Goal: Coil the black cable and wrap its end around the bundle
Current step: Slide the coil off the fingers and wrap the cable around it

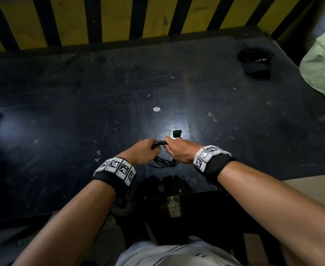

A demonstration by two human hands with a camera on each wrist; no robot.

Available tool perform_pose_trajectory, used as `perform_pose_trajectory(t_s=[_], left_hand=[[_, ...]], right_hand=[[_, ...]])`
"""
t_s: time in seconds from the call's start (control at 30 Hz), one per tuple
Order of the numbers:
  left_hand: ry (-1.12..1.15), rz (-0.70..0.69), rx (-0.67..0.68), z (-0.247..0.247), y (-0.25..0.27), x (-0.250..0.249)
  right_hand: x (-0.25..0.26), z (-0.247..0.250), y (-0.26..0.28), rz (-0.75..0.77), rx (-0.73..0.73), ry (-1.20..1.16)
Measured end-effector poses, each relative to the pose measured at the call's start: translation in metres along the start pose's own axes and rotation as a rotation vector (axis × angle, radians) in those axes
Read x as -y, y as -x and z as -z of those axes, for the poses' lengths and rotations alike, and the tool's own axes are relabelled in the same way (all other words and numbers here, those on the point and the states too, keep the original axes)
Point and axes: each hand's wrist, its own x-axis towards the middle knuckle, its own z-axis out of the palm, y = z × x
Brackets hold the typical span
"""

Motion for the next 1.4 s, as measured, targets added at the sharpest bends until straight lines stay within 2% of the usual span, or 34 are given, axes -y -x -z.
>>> perform_pose_trajectory(t_s=[0.07,0.23,0.4,0.57,0.67,0.83,0.9,0.97,1.07,1.13,1.2,1.4], left_hand=[[0.074,-0.006,0.039,-0.006,-0.002,-0.001],[0.471,0.038,0.090,-0.019,0.001,0.000],[0.477,0.014,-0.010,-0.026,-0.002,0.000],[0.477,0.014,0.056,-0.021,-0.004,0.006],[0.442,0.030,0.044,-0.018,-0.005,0.010],[0.697,0.110,-0.001,-0.017,-0.002,0.022],[0.728,0.183,0.073,-0.017,-0.001,0.032],[0.691,0.220,0.203,-0.018,0.000,0.043],[0.605,0.189,0.312,-0.019,0.003,0.054],[0.505,0.130,0.284,-0.016,0.004,0.057],[0.540,0.132,0.199,-0.012,0.004,0.058],[0.964,0.159,-0.027,0.003,0.000,0.055]], right_hand=[[-0.004,-0.003,0.000,0.002,0.006,0.004],[-0.012,-0.005,0.007,-0.012,0.000,-0.024],[-0.012,-0.005,0.010,-0.011,0.008,-0.063],[-0.012,-0.005,0.006,0.003,0.017,-0.078],[-0.010,-0.003,0.002,-0.004,-0.011,-0.095],[-0.010,-0.003,-0.006,-0.034,-0.067,-0.145],[-0.012,-0.005,-0.008,-0.044,-0.085,-0.164],[-0.014,-0.007,-0.011,-0.039,-0.086,-0.142],[-0.013,-0.008,-0.015,-0.047,-0.074,-0.118],[-0.012,-0.008,-0.017,-0.056,-0.072,-0.120],[-0.011,-0.008,-0.018,-0.077,-0.095,-0.158],[-0.015,-0.010,-0.017,-0.095,-0.088,-0.160]])
